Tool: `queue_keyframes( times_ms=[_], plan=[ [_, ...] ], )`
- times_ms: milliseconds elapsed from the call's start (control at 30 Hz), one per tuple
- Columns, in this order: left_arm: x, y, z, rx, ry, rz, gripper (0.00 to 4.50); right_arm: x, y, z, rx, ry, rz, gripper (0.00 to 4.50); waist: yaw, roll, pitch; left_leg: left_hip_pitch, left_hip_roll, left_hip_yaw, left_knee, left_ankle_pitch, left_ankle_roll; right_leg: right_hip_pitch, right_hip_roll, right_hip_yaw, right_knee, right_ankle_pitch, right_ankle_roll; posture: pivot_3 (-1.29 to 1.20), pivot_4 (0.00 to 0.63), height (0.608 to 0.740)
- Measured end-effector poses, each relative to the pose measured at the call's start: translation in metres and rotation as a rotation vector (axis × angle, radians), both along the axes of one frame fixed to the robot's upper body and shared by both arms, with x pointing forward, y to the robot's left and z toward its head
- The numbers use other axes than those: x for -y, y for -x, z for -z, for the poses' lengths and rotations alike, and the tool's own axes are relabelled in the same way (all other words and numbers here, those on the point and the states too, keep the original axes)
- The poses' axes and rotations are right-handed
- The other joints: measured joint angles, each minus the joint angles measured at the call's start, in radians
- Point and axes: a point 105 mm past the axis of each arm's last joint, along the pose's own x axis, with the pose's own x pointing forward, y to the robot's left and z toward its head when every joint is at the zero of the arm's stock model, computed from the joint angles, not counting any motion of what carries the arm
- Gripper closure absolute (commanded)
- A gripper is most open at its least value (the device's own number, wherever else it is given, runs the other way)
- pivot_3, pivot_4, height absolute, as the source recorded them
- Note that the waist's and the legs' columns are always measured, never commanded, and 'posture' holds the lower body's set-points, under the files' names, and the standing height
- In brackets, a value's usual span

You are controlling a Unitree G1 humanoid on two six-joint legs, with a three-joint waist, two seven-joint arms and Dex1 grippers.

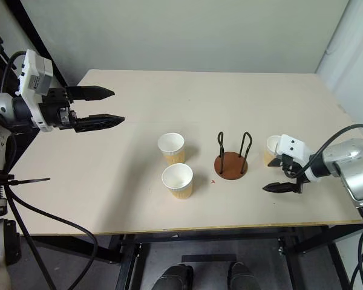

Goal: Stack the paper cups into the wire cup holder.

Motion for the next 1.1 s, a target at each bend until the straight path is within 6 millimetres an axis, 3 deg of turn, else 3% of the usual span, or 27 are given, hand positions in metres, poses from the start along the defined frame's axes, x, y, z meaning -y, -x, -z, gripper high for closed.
queue_keyframes(
  times_ms=[167, 367, 600, 733, 900, 1000, 1100],
  plan=[
    [0.003, 0.0, 0.0, -0.003, -0.002, 0.026, 0.0, -0.011, 0.005, -0.02, 0.051, -0.037, -0.023, 0.11, -0.001, 0.0, 0.0, 0.0, 0.0, 0.0, 0.0, 0.001, 0.0, 0.0, 0.0, 0.0, 0.0, 0.0, 0.0, 0.0, 0.15, 0.74],
    [0.008, 0.0, 0.006, -0.021, -0.029, 0.058, 0.0, -0.006, -0.013, -0.051, 0.232, 0.036, -0.006, 0.11, -0.001, 0.0, 0.0, 0.0, 0.0, 0.0, 0.0, 0.0, 0.001, 0.0, 0.0, 0.0, 0.0, 0.0, 0.0, 0.0, 0.15, 0.74],
    [0.009, -0.001, 0.004, -0.014, -0.029, 0.056, 0.0, 0.027, -0.038, -0.033, 0.255, 0.228, 0.021, 0.11, 0.003, 0.0, 0.0, 0.0, 0.0, -0.001, 0.0, 0.0, 0.001, 0.0, 0.0, 0.0, 0.0, 0.001, 0.001, 0.0, 0.15, 0.74],
    [0.009, -0.001, 0.004, -0.013, -0.031, 0.055, 0.0, 0.027, -0.049, -0.031, 0.269, 0.275, -0.018, 0.11, 0.001, 0.0, 0.0, 0.0, 0.0, -0.001, 0.0, 0.0, 0.001, 0.0, 0.0, 0.0, 0.0, 0.001, 0.002, 0.0, 0.15, 0.74],
    [0.01, 0.0, 0.003, -0.007, -0.036, 0.057, 0.0, 0.017, -0.062, -0.007, 0.22, 0.311, -0.088, 0.11, -0.003, 0.0, 0.0, 0.0, 0.0, -0.001, 0.001, 0.0, 0.001, -0.001, 0.0, 0.0, 0.001, 0.001, 0.002, 0.0, 0.15, 0.74],
    [0.009, 0.001, 0.003, -0.006, -0.036, 0.055, 0.0, 0.014, -0.069, 0.001, 0.207, 0.347, -0.12, 0.68, -0.003, 0.001, 0.0, 0.0, 0.0, -0.001, 0.0, 0.0, 0.001, -0.001, 0.0, -0.001, 0.001, 0.001, 0.002, 0.0, 0.15, 0.74],
    [0.009, 0.001, 0.003, -0.007, -0.037, 0.051, 0.0, 0.015, -0.076, 0.005, 0.213, 0.397, -0.137, 1.76, -0.001, 0.001, 0.0, 0.0, 0.0, -0.001, 0.0, 0.0, 0.001, -0.001, 0.0, -0.001, 0.0, 0.001, 0.001, 0.0, 0.15, 0.74]
  ],
)
